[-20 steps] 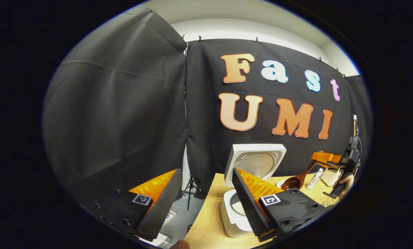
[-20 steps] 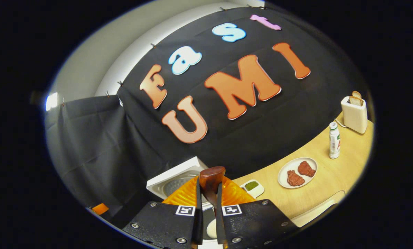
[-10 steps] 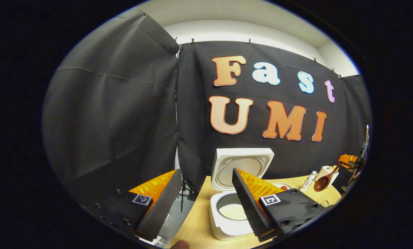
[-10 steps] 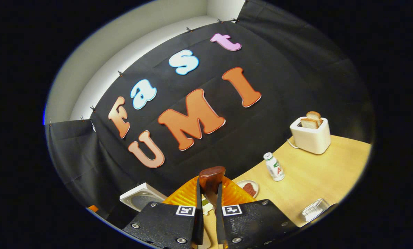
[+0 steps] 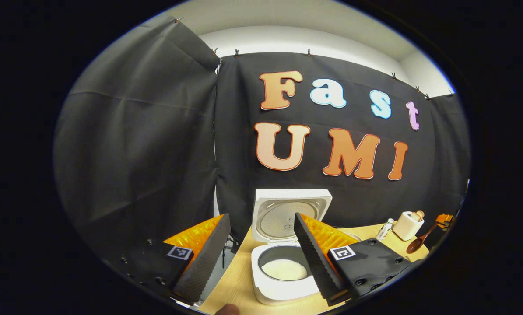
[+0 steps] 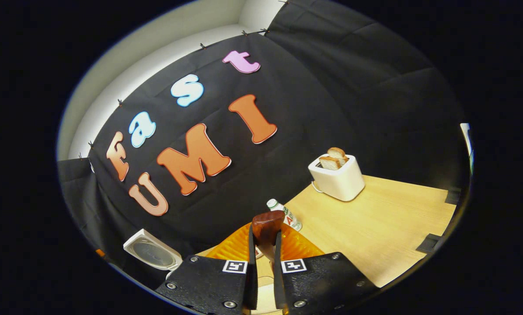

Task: Close the left gripper, press the button to open the rice cooker; take a wooden spoon from the chopstick holder with the right hand, scoop a spoonful of rice and pour it into the rice cooker, then put the wooden spoon back into the chopstick holder.

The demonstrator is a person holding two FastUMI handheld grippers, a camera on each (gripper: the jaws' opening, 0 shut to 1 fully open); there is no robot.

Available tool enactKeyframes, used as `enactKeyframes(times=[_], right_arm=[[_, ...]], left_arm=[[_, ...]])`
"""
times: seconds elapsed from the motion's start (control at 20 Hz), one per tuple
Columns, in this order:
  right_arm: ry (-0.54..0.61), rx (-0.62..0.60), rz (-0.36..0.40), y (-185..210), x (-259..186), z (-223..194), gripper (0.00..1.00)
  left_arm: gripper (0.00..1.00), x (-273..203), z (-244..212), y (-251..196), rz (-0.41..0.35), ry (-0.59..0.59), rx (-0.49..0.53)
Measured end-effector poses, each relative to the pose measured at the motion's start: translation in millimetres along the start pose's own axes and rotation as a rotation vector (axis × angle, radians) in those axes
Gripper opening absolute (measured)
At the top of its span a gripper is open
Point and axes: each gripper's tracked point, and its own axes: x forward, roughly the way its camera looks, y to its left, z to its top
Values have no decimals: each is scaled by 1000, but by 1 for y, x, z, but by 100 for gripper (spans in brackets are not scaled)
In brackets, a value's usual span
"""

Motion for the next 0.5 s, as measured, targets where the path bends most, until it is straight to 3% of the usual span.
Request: enactKeyframes(times=[0.25, 0.5], right_arm=[[30, 4, -73, -52, -2, -31, 14], [47, -5, -92, -74, 3, -57, 14]], left_arm=[[99, -6, 4, -15, 1, 0, 16], [99, -11, 5, -24, 11, 3, 33]])
